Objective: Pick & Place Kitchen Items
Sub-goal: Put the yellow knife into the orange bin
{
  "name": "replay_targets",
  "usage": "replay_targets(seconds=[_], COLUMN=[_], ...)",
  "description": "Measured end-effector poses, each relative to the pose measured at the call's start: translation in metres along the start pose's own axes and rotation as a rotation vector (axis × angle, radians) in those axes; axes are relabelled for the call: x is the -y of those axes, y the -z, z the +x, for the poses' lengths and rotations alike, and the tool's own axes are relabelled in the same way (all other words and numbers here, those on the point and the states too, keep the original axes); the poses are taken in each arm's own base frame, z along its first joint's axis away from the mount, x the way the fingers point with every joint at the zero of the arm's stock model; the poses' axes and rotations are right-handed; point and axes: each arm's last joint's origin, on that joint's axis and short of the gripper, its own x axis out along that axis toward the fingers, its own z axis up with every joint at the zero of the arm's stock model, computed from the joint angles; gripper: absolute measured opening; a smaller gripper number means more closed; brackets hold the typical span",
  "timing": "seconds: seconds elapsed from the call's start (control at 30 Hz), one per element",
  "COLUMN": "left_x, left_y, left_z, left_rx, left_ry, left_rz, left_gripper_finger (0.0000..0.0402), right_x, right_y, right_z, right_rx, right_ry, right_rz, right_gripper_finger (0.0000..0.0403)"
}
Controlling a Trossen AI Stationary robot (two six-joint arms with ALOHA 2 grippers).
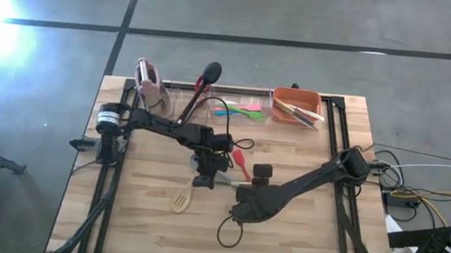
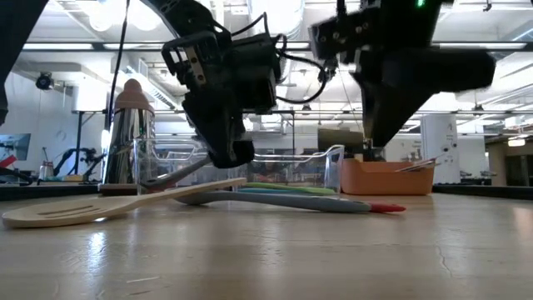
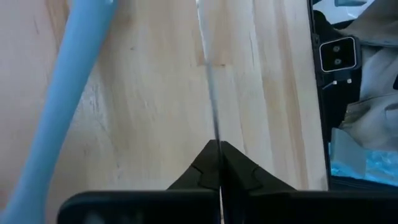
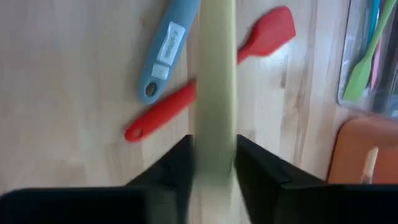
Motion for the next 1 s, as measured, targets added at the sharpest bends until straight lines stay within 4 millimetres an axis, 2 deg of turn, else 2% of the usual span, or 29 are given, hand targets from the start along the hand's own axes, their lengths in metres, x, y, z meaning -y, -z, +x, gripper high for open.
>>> replay_targets(seconds=[0.17, 0.33, 0.47, 0.6, 0.83, 1.0], left_x=[0.003, 0.001, 0.001, 0.001, 0.000, -0.001], left_y=[-0.002, -0.001, -0.001, 0.000, -0.004, -0.006], left_z=[-0.001, -0.002, -0.001, -0.002, -0.002, -0.003], left_rx=[0.012, 0.007, 0.005, 0.003, 0.030, 0.053], left_ry=[0.030, 0.019, 0.017, 0.009, -0.013, -0.035], left_rz=[0.041, 0.030, 0.025, 0.028, 0.062, 0.078], left_gripper_finger=[0.0001, 0.0001, 0.0001, 0.0001, 0.0001, 0.0001], right_x=[0.016, 0.030, 0.042, 0.056, 0.077, 0.080], right_y=[-0.002, -0.002, 0.003, 0.019, 0.071, 0.109], right_z=[-0.023, -0.047, -0.069, -0.097, -0.145, -0.158], right_rx=[-0.017, -0.019, 0.050, 0.127, 0.312, 0.466], right_ry=[0.093, 0.166, 0.129, 0.079, -0.007, -0.016], right_rz=[0.045, 0.103, 0.176, 0.273, 0.488, 0.599], right_gripper_finger=[0.0193, 0.0239, 0.0240, 0.0229, 0.0219, 0.0219])
